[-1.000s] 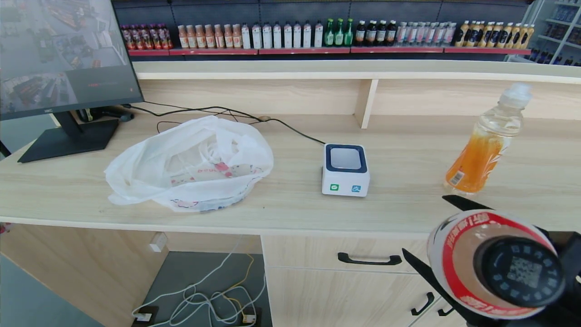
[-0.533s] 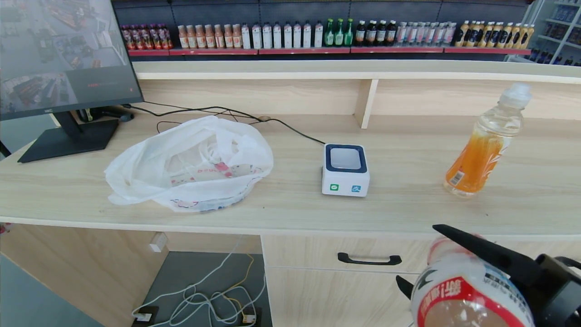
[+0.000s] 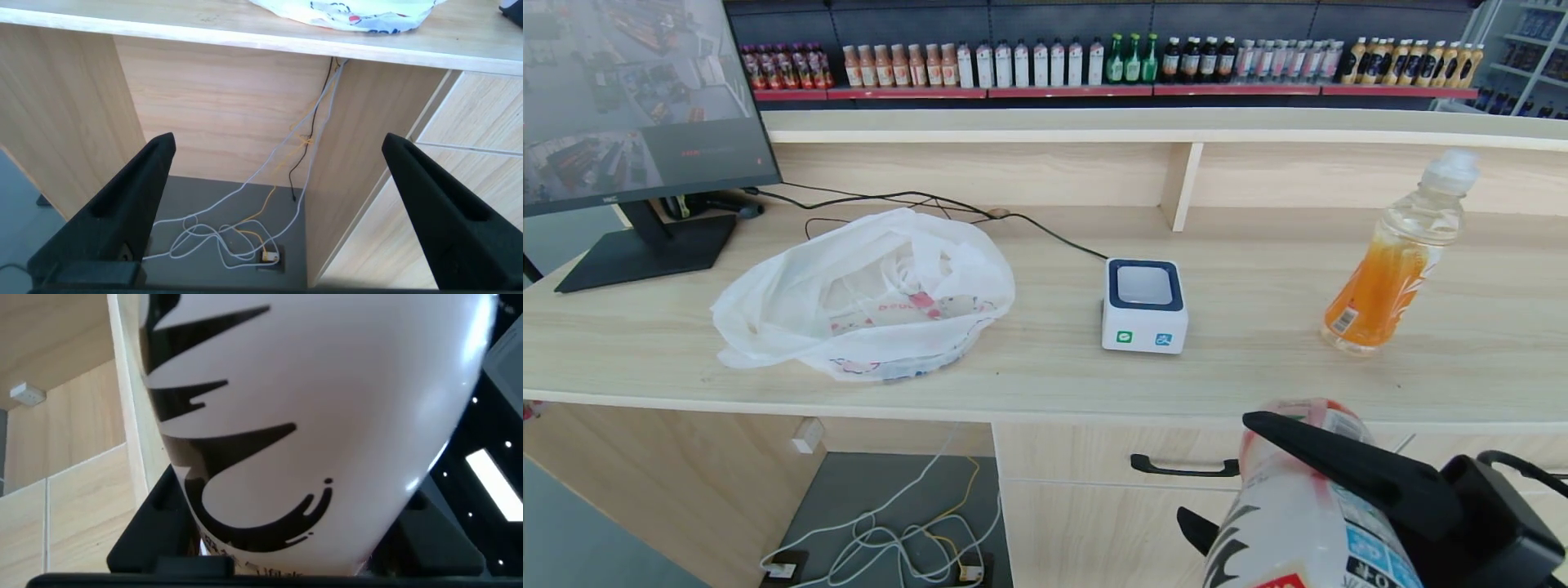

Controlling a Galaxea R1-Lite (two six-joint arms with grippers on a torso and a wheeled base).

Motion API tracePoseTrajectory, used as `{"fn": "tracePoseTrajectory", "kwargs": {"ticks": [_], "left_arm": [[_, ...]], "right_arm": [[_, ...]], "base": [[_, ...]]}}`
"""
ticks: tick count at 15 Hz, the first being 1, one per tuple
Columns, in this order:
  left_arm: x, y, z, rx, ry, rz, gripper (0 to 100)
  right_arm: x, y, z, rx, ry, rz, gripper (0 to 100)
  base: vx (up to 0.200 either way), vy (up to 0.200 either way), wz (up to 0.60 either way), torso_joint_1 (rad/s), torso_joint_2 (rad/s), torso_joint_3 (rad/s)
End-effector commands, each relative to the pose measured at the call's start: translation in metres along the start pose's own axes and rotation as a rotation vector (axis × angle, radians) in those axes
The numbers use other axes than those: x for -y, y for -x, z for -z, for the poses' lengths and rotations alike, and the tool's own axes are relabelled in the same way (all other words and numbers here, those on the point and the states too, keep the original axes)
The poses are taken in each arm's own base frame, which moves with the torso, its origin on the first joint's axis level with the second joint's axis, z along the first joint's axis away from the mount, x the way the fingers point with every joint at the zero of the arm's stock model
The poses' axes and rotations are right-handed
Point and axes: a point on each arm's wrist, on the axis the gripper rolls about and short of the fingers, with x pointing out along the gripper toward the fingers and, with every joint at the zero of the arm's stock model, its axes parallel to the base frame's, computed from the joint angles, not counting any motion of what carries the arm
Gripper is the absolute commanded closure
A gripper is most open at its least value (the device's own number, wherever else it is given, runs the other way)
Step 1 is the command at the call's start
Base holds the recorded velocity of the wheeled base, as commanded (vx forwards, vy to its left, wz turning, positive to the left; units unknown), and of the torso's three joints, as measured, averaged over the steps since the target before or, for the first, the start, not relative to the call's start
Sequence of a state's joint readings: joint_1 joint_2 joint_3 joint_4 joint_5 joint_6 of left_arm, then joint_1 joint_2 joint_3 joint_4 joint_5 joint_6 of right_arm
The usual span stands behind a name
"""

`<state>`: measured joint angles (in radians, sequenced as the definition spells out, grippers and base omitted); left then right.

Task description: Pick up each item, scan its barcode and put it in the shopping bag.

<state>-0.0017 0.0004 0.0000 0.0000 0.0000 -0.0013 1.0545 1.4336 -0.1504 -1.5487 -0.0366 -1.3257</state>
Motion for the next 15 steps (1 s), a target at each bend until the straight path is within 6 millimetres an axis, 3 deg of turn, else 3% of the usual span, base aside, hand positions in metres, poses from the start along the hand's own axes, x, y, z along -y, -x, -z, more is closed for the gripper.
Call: {"fn": "tracePoseTrajectory", "kwargs": {"ticks": [1, 12, 15], "left_arm": [[0.0, 0.0, 0.0, 0.0, 0.0, -0.002, 0], [0.0, 0.0, 0.0, 0.0, 0.0, 0.0, 0], [0.0, 0.0, 0.0, 0.0, 0.0, 0.0, 0]], "right_arm": [[0.001, -0.003, -0.001, 0.036, 0.018, -0.003, 100], [0.01, -0.019, -0.008, 0.277, 0.117, 0.012, 100], [0.009, -0.017, -0.004, 0.258, 0.136, 0.023, 100]], "base": [[0.0, 0.0, 0.0, 0.0, 0.0, 0.0], [0.0, 0.0, 0.0, 0.0, 0.0, 0.0], [0.0, 0.0, 0.0, 0.0, 0.0, 0.0]]}}
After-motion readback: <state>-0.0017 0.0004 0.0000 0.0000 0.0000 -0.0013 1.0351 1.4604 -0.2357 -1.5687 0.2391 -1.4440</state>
